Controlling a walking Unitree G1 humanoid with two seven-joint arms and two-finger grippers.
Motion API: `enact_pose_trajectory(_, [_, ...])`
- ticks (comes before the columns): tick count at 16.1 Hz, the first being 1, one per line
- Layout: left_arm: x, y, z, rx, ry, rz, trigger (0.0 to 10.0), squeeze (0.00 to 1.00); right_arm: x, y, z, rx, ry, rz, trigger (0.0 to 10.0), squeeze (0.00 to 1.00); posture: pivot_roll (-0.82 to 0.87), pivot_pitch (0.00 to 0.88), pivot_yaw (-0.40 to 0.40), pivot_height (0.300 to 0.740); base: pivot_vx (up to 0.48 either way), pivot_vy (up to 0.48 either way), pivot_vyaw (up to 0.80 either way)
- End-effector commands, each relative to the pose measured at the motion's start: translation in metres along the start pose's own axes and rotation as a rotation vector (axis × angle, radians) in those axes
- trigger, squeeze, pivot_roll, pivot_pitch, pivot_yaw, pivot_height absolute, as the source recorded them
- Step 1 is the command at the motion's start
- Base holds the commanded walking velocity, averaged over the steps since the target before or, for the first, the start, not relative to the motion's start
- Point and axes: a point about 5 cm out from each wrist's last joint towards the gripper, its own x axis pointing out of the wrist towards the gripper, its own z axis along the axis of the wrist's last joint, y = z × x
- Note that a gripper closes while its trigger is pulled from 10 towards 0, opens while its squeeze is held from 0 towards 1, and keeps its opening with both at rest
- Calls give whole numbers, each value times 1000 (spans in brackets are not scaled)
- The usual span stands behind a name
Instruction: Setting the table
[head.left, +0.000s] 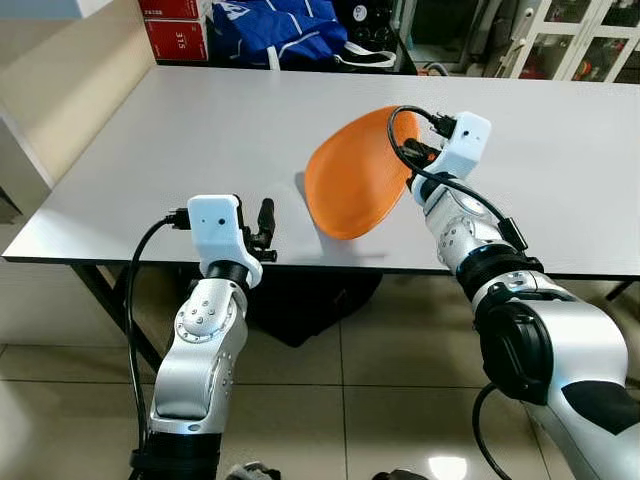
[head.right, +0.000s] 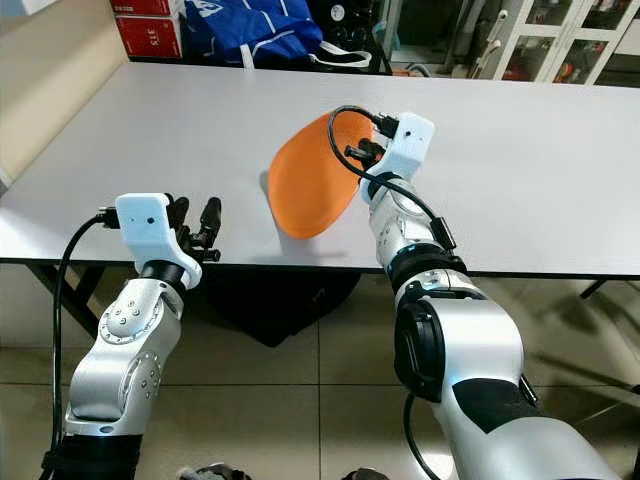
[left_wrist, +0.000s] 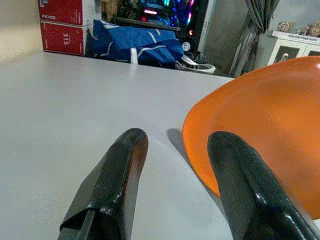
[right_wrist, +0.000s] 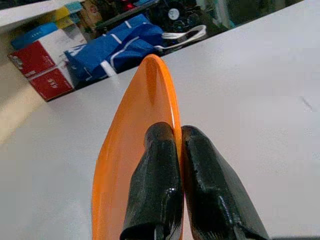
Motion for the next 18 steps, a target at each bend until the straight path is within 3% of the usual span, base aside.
enact_pose_trajectory(1, [-2,0,2,8,2,9,10000,0,-4,-11,-14,-57,58,-51,10000,0,-40,41,-20,740,0,0,0])
enact_pose_trajectory(5, [-3,-1,1,6,10,14,10000,0,-12,-29,-39,-166,167,-137,10000,0,-40,44,-22,740,0,0,0])
enact_pose_trajectory(6, [-3,-1,1,6,11,14,10000,0,-13,-30,-40,-174,175,-140,10000,686,-39,46,-22,740,0,0,0])
enact_pose_trajectory(7, [-3,-1,1,6,12,16,10000,0,-14,-31,-44,-196,190,-145,10000,1000,-41,47,-21,740,0,0,0])
enact_pose_trajectory(10, [-1,0,2,4,15,20,10000,0,-15,-30,-50,-261,220,-138,10000,1000,-47,49,-20,740,0,0,0])
enact_pose_trajectory(18, [-2,-2,1,2,23,26,10000,0,-18,-35,-54,-289,239,-149,10000,1000,-51,64,-22,740,0,0,0])
